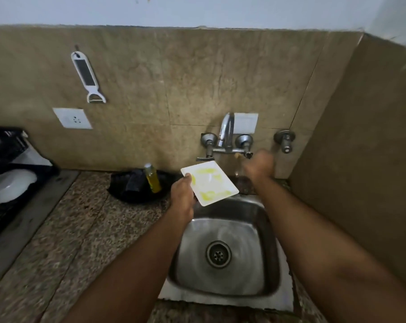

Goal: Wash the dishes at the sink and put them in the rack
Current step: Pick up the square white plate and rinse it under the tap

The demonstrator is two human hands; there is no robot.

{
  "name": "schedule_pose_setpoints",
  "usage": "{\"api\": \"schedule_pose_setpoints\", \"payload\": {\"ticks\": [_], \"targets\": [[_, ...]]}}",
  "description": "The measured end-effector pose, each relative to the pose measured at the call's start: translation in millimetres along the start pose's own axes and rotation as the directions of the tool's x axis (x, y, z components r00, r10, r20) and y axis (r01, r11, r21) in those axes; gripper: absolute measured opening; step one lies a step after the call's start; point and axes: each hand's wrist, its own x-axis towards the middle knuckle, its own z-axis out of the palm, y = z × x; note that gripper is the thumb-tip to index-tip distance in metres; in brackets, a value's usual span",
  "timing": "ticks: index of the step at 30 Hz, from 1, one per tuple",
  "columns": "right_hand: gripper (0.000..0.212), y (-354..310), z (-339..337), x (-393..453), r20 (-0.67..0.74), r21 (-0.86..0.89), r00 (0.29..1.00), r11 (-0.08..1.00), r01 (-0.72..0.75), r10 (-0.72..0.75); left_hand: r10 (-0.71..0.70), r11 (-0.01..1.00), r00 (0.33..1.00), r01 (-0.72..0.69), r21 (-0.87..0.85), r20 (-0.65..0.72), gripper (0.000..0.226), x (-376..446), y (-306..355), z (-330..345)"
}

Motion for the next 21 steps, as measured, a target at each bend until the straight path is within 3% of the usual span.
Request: {"api": "schedule_pose_setpoints", "payload": {"ticks": [3,7,10,11,13,16,18,21], "targets": [[0.044,7,13,20,0.078,-0.004,0.997,1.0,0.002,-0.002,0.036,0.999,0.999,-0.036,0.013,0.0,0.025,2,1,12],[0.029,20,23,33,0.106,0.297,0.981,0.936,-0.189,0.165,0.045,0.997,0.999,-0.044,0.061,-0.018,0.03,3,2,17],[0.022,27,32,24,0.343,0.624,0.895,0.642,-0.445,0.287,0.074,0.995,0.997,-0.071,0.076,-0.036,0.027,3,4,16],[0.025,24,31,14,0.42,0.633,0.869,0.603,-0.486,0.26,0.098,0.991,0.994,-0.094,0.094,-0.041,0.023,0,7,16],[0.035,16,29,-11,0.574,0.531,0.8,0.666,-0.524,0.172,0.138,0.983,0.989,-0.13,0.132,-0.058,0.02,-2,9,16],[0.024,4,30,-50,0.784,0.438,0.619,0.744,-0.504,-0.042,0.305,0.93,0.947,-0.274,0.243,-0.098,0.029,2,6,11],[0.018,4,41,-63,0.734,0.464,0.675,0.777,-0.425,-0.069,0.443,0.843,0.892,-0.382,0.379,-0.086,0.049,21,-6,4],[0.041,-1,59,-70,0.492,0.51,0.869,0.79,-0.34,0.057,0.553,0.714,0.833,-0.452,0.535,-0.034,0.059,26,-16,6]]}}
